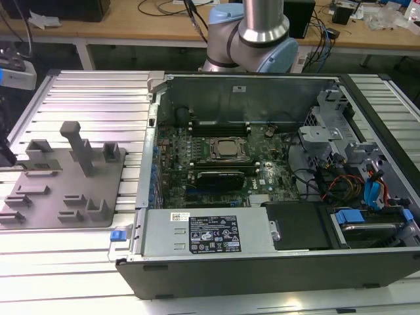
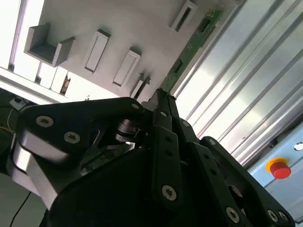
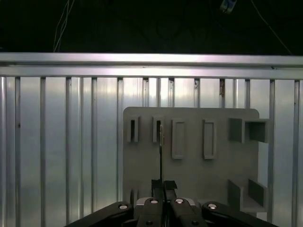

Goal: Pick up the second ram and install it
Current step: 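Pick up the second ram and move it above second insertion slot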

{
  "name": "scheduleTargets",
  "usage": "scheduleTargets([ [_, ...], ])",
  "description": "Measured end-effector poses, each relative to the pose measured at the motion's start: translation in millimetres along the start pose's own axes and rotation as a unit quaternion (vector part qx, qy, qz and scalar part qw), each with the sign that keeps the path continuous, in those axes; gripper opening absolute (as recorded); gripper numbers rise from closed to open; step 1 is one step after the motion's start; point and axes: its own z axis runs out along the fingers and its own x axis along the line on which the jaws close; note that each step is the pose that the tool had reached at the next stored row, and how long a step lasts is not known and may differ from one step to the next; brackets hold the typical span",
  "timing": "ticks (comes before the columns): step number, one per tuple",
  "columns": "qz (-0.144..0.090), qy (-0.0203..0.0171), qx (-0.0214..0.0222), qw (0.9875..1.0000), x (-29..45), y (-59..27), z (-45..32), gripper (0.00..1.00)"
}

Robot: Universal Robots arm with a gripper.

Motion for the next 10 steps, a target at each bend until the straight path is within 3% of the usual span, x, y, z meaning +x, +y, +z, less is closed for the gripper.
scheduleTargets([
  [6,0.000,0.0000,0.0000,1.0000,0.1,0.0,-26.2,0.09],
  [10,0.000,0.0000,0.0000,1.0000,0.2,0.1,-49.4,0.09],
])
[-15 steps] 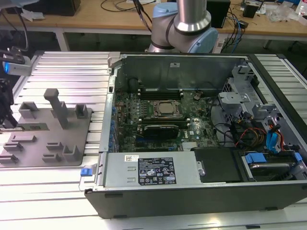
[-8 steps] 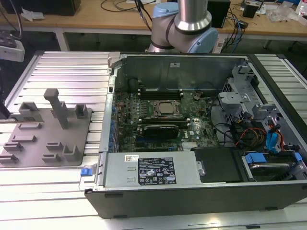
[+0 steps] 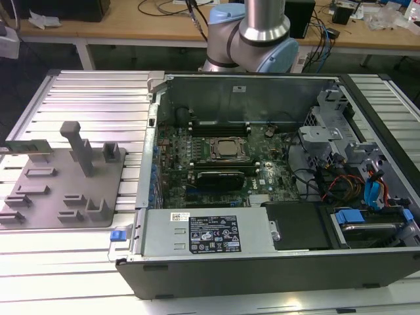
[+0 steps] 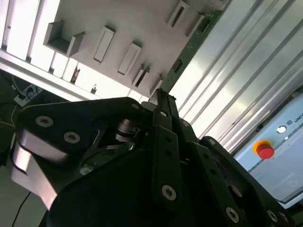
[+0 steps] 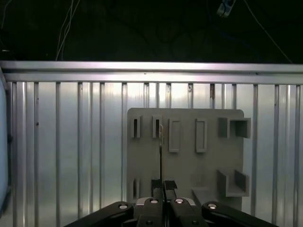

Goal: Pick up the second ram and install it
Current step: 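Pick up the second ram and move it above second insertion slot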

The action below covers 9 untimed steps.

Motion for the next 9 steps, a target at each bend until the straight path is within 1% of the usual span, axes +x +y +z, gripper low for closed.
scheduleTargets([
  [2,0.000,0.0000,0.0000,1.0000,0.0,0.0,-9.1,0.09],
  [3,0.000,0.0000,0.0000,1.0000,0.0,0.1,-11.4,0.09],
  [5,0.000,0.0000,0.0000,1.0000,0.1,0.0,-25.3,0.09],
  [7,0.000,0.0000,0.0000,1.0000,0.1,0.1,-35.2,0.09],
  [8,0.000,0.0000,0.0000,1.0000,0.1,0.1,-42.4,0.09],
  [9,0.000,0.0000,0.0000,1.0000,0.2,0.1,-47.3,0.09],
])
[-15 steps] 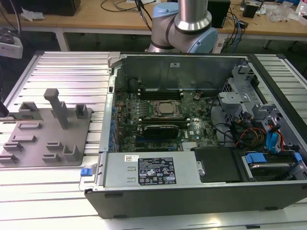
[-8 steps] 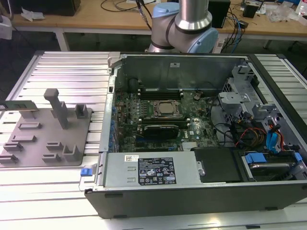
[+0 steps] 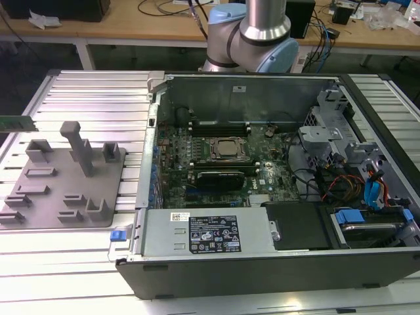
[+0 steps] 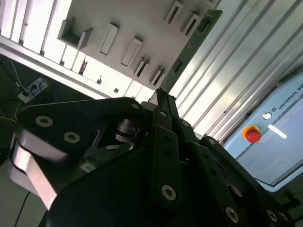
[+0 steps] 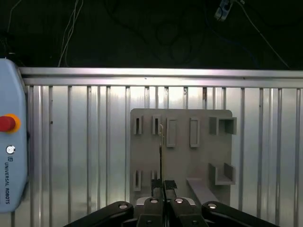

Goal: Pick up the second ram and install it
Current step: 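Pick up the second ram and move it above second insertion slot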

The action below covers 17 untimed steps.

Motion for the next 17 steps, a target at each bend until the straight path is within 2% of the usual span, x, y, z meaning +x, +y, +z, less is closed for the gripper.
scheduleTargets([
  [8,0.000,0.0000,0.0000,1.0000,-0.1,0.0,-36.8,0.09],
  [13,0.000,0.0000,0.0000,1.0000,-0.1,0.0,-38.5,0.09],
  [17,0.000,0.0000,0.0000,1.0000,0.1,-11.6,-38.5,0.09],
])
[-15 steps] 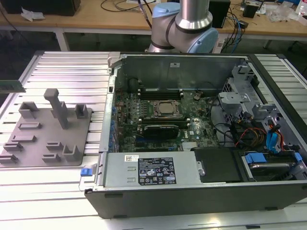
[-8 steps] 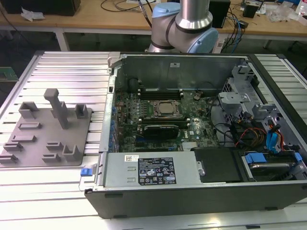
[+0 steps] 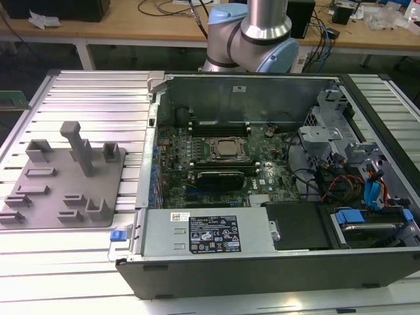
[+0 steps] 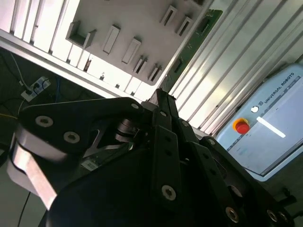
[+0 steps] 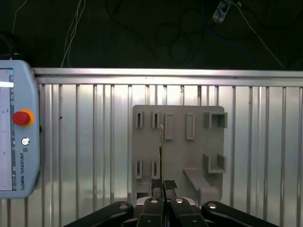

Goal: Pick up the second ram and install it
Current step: 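Pick up the second ram and move it above second insertion slot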

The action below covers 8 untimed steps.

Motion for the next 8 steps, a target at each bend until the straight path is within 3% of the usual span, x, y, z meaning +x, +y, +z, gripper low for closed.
scheduleTargets([
  [3,0.000,0.0000,0.0000,1.0000,0.1,-8.2,0.0,0.09],
  [6,0.000,0.0000,0.0000,1.0000,0.2,-22.7,0.0,0.09],
  [8,0.000,0.0000,0.0000,1.0000,0.3,-25.9,0.0,0.09],
])
